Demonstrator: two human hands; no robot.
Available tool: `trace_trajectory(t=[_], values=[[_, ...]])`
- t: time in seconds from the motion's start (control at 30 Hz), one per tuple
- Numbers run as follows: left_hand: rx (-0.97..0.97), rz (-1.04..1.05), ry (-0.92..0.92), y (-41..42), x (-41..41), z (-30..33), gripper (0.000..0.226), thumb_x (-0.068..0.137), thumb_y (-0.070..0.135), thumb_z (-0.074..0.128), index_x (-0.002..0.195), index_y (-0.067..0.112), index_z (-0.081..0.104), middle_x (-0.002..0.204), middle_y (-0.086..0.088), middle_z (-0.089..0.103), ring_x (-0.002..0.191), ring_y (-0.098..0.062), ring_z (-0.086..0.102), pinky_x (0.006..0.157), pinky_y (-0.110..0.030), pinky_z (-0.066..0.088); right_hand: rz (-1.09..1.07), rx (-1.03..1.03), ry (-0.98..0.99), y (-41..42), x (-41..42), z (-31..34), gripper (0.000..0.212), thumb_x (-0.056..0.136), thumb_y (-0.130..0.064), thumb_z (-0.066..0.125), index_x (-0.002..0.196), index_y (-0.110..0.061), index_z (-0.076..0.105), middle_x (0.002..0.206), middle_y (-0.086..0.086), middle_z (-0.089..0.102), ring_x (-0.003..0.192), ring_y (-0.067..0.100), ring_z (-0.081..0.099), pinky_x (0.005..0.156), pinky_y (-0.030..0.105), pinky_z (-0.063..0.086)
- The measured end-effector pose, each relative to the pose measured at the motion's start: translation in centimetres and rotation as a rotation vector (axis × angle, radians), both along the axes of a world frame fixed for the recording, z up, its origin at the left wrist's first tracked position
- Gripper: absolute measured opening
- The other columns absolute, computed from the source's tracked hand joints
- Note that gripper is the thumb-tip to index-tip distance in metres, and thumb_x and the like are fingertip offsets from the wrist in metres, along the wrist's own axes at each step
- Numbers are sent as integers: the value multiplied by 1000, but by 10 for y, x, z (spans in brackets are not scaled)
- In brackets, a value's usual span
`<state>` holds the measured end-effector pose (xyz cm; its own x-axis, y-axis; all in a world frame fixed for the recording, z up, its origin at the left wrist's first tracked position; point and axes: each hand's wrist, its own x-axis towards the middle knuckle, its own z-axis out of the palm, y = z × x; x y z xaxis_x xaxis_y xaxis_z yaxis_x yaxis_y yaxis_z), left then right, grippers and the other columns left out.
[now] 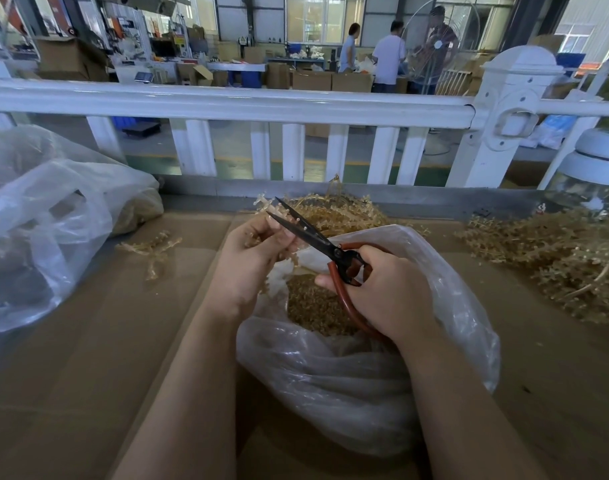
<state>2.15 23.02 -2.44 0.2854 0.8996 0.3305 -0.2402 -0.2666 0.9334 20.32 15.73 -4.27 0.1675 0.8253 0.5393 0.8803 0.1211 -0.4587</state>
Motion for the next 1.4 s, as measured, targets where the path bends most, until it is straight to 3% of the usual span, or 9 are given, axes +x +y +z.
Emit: trace_trajectory(t=[0.33, 0.43, 0.53, 0.63, 0.8, 0.93, 1.07, 1.27, 1.4], values=[[-3, -5, -44, -2, 3, 1, 23, 93, -4, 56, 105, -23, 53, 101, -23, 63, 92, -28, 60, 90, -37, 50, -7, 13, -4, 1, 0, 0, 78, 67, -94, 38, 90, -27, 71, 77, -18, 69, 66, 0, 59, 60, 5, 42], [22, -10, 6, -4, 4, 1, 9, 92, -4, 57, 96, -8, 64, 89, -16, 66, 87, -26, 60, 84, -33, 50, -5, 22, -1, 0, -1, 0, 73, 68, -94, 38, 89, -30, 66, 74, -22, 62, 64, -3, 56, 59, 6, 41], [60, -34, 39, -6, 6, 1, 15, 90, -3, 60, 87, 8, 70, 78, 0, 69, 80, -15, 64, 77, -23, 52, -16, 51, 0, -1, -3, 1, 70, 70, -92, 38, 88, -30, 64, 73, -23, 58, 62, -5, 51, 56, 4, 36], [69, -43, 37, -6, 8, 1, 18, 90, -3, 61, 84, 12, 70, 77, 2, 70, 78, -12, 65, 75, -21, 52, -17, 48, -8, 0, -2, 0, 70, 70, -91, 38, 83, -27, 64, 69, -20, 59, 60, -4, 53, 57, 8, 41], [38, -78, -29, -5, 6, 0, 6, 86, 4, 64, 87, 7, 69, 79, -6, 69, 78, -18, 63, 75, -24, 52, -32, 28, -5, 0, -1, 0, 69, 68, -93, 39, 82, -30, 63, 68, -20, 60, 61, -5, 53, 56, 6, 38], [-46, -64, -162, -1, 2, -1, 17, 88, 8, 63, 99, -4, 65, 80, -7, 70, 71, -15, 65, 69, -24, 53, -33, 31, -6, 1, -1, 0, 70, 67, -92, 38, 83, -29, 63, 69, -19, 61, 64, -3, 56, 59, 10, 43], [-31, -50, -142, -3, 4, -1, 13, 82, 18, 66, 83, 6, 67, 71, -2, 66, 67, -11, 60, 71, -22, 52, -18, 34, -4, 0, -1, 0, 69, 67, -93, 38, 80, -29, 62, 67, -20, 60, 64, -3, 57, 58, 13, 46], [-39, -45, -141, -1, 3, -2, 8, 84, 15, 66, 81, 7, 67, 74, 1, 68, 69, -7, 61, 73, -18, 53, -10, 55, 17, 0, -1, -1, 62, 68, -91, 42, 79, -33, 61, 65, -22, 59, 63, -4, 57, 56, 5, 39], [-38, -15, -137, -1, 3, -3, 26, 83, 16, 68, 92, -8, 64, 90, -18, 63, 81, -23, 54, 78, -25, 49, -1, 46, -1, 1, -1, -2, 57, 67, -92, 41, 82, -38, 53, 65, -26, 53, 63, -7, 53, 57, 7, 37]])
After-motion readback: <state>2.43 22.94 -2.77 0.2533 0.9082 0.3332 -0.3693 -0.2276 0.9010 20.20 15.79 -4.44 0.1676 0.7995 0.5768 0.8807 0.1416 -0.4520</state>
